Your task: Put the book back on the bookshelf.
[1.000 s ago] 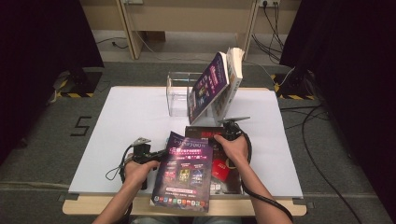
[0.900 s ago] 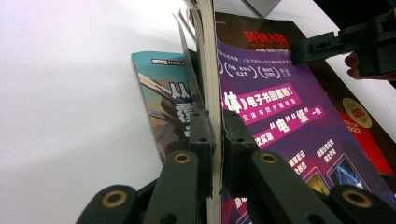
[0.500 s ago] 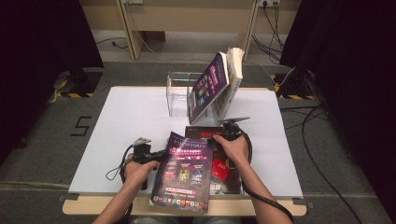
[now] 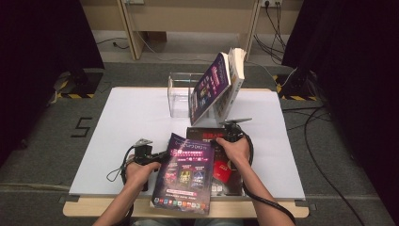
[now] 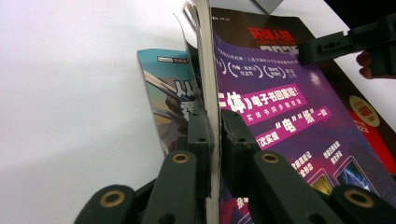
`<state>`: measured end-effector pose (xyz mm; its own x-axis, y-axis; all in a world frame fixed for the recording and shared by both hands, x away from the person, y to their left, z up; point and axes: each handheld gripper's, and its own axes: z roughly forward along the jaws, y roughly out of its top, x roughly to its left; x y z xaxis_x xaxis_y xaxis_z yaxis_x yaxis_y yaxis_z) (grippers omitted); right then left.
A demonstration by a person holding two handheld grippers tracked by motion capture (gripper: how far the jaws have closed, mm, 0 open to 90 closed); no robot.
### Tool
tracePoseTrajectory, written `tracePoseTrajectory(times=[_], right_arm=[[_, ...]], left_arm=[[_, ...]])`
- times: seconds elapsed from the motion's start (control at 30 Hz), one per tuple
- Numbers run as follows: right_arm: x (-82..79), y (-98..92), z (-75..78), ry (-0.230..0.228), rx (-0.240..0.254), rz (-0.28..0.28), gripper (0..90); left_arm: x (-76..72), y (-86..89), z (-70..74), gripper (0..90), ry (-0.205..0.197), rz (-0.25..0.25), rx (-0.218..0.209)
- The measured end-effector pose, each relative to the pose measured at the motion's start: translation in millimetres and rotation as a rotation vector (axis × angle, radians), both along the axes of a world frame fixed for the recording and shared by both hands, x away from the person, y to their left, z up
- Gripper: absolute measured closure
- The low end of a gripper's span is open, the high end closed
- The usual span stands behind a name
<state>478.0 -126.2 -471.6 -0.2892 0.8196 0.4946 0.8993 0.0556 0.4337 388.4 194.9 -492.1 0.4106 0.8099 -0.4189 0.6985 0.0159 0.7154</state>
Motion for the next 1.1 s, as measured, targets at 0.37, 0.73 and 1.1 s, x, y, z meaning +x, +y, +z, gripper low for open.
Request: tracePoseTrajectory(times=[0.37, 0.73, 1.1], right_arm=[[-4.4, -3.1, 0.7, 0.011, 0.083, -0.012, 67.7], [-8.2, -1.3, -8.4, 0.058, 0.114, 0.009, 72.2], [-12.0, -1.5, 0.3, 0.045, 0.196, -0.013, 82.8]], left_arm=[[-0.3, 0.3, -1.0, 82.5, 0.001, 0.006, -0.001], [-0.1, 0.3, -0.2, 82.2, 0.003, 0.005, 0.003], [1.0, 6.0, 2.5, 70.1, -0.009, 0.014, 0.035]])
